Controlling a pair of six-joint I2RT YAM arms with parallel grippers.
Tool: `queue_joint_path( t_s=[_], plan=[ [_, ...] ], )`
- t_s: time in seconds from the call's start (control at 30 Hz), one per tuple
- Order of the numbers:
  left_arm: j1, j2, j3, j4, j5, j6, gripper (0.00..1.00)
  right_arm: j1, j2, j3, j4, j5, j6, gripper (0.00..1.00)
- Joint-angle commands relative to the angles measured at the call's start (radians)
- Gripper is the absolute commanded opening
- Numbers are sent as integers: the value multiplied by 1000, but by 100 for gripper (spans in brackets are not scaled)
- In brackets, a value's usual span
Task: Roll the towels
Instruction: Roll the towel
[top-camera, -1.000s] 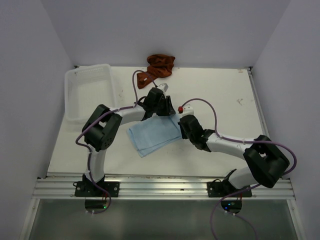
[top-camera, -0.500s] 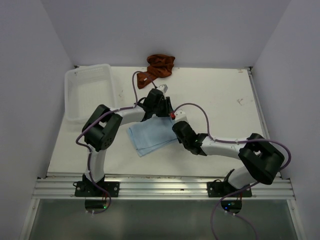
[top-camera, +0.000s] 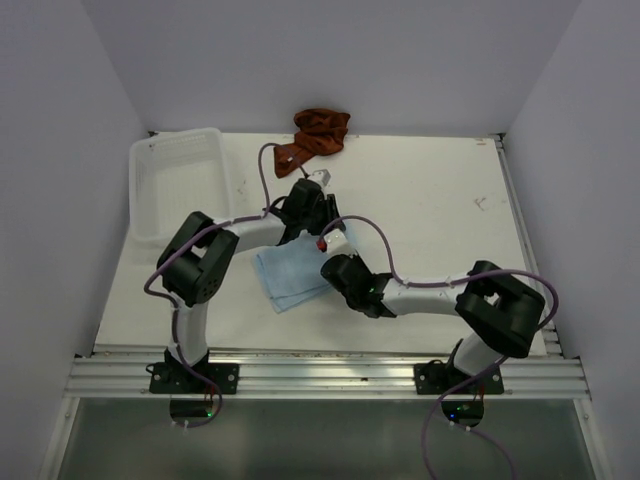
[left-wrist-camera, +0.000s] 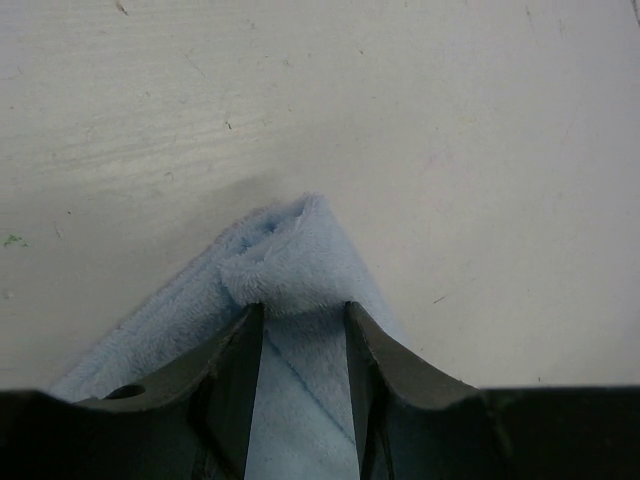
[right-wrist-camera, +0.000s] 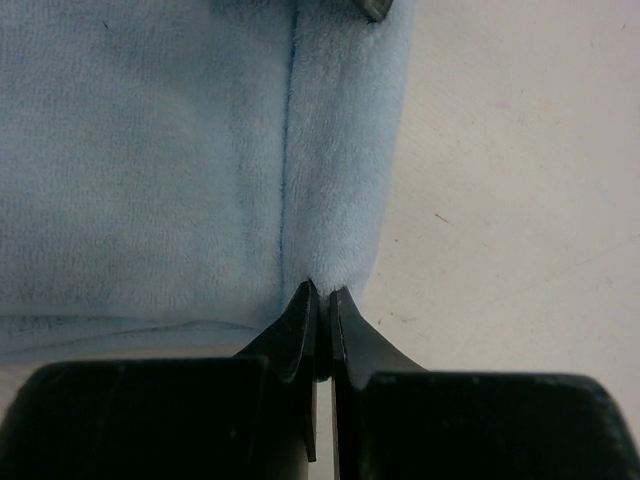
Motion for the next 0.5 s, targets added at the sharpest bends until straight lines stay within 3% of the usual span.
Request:
queue_joint_path(
  t_s=[0.0,0.47],
  plan=[
    [16,-77,-26,46,-25,14,42,25,32,53,4,64,-26,0],
    [59,-184,-106,50,-13,16,41,76,142,147,-39,96,-44,0]
  ],
)
